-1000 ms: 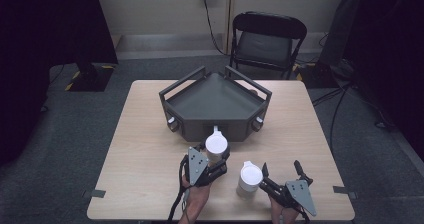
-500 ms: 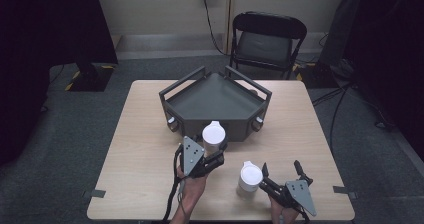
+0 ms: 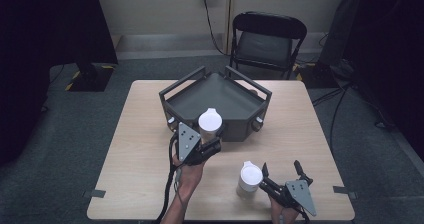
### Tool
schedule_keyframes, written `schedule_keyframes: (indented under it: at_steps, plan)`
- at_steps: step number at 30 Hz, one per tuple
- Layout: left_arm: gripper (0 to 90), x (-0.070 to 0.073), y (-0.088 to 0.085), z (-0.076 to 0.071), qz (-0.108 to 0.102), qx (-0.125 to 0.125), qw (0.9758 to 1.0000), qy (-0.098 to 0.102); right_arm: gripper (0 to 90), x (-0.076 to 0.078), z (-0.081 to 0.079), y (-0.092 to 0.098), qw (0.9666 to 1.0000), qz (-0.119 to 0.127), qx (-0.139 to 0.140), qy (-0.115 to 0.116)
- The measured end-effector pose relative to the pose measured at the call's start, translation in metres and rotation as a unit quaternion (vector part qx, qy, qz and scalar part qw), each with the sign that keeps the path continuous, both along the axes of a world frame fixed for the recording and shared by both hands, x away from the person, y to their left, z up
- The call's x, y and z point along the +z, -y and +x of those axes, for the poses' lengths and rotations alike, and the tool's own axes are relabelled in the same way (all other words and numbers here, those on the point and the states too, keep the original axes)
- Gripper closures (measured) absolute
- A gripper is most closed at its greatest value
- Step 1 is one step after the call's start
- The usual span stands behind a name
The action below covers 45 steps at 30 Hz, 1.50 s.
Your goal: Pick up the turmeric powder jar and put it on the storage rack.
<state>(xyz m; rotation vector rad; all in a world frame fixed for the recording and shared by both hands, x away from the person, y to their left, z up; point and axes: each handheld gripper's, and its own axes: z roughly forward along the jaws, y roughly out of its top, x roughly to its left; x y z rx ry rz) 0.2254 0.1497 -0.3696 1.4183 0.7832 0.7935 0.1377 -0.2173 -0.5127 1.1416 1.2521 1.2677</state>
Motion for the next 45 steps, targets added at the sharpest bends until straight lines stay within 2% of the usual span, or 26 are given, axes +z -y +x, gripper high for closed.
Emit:
schedule_keyframes:
  at_steps: [10, 14, 19, 22, 27, 31, 41, 45]
  plan:
    - [31.0, 0.022, -0.001, 0.018, 0.000, 0.009, 1.0000, 0.003, 0.0, 0.000, 0.000, 0.000, 1.0000, 0.000, 0.000, 0.000]
    - [31.0, 0.026, -0.002, 0.023, -0.010, 0.015, 0.9998, 0.002, 0.0, 0.000, 0.000, 0.000, 1.0000, 0.000, 0.000, 0.000]
    - [31.0, 0.034, -0.004, 0.034, -0.011, 0.022, 0.9997, 0.001, 0.0, 0.000, 0.000, 0.000, 1.0000, 0.000, 0.000, 0.000]
    - [31.0, 0.039, -0.004, 0.042, 0.000, 0.028, 0.9996, -0.001, 0.0, 0.000, 0.000, 0.000, 1.0000, 0.000, 0.002, 0.000]
    - [31.0, 0.039, -0.002, 0.058, 0.005, 0.042, 0.9991, -0.009, 0.0, 0.000, 0.000, 0.000, 1.0000, 0.000, 0.002, 0.000]
    - [31.0, 0.040, 0.002, 0.068, 0.019, 0.051, 0.9984, -0.013, 0.0, 0.000, 0.000, 0.001, 1.0000, 0.000, 0.003, 0.000]
    - [31.0, 0.041, 0.008, 0.089, 0.016, 0.074, 0.9969, -0.019, 0.0, 0.000, 0.000, 0.001, 1.0000, 0.000, 0.003, 0.000]
    - [31.0, 0.039, 0.014, 0.097, 0.029, 0.080, 0.9961, -0.022, 0.0, 0.000, 0.000, 0.001, 1.0000, 0.000, 0.004, 0.000]
